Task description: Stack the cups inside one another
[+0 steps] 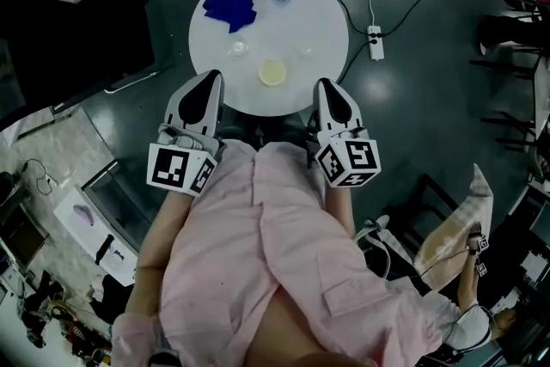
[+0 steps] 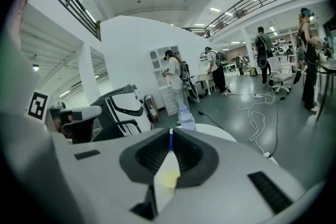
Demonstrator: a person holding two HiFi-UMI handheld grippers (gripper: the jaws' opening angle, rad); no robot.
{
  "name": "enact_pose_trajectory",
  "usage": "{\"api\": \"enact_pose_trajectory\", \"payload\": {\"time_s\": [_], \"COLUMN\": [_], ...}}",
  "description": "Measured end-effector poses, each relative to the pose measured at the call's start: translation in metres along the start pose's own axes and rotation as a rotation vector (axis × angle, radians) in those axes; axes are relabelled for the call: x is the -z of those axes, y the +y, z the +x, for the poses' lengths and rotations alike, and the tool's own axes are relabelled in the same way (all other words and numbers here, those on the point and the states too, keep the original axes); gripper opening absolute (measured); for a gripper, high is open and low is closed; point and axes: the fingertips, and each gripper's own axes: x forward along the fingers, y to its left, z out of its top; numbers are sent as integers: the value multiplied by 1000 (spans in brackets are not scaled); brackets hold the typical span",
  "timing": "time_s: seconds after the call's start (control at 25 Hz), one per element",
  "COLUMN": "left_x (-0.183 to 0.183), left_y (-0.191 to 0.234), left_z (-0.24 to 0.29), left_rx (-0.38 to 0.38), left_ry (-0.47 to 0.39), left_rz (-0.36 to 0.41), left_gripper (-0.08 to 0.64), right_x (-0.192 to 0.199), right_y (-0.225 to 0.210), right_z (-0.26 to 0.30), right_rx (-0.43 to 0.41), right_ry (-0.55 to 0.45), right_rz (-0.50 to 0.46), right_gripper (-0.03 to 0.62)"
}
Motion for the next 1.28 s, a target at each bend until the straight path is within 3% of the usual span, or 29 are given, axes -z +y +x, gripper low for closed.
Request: {"api": "enact_pose_trajectory", "payload": {"time_s": [0.8,1.28], "left_x": [1,-7], "left_y": [13,16], "left_z": [9,17], "left_rx": [22,28], "left_ry": [3,-17], "left_rz": [-17,15], "left_gripper": [9,9], "right_x": [-12,-16], "right_y": [9,-3], "right_z": [17,23], "right_rx": [19,38], "right_ry": [7,-3], "right_rz": [-25,-9], "right_gripper": [37,37]}}
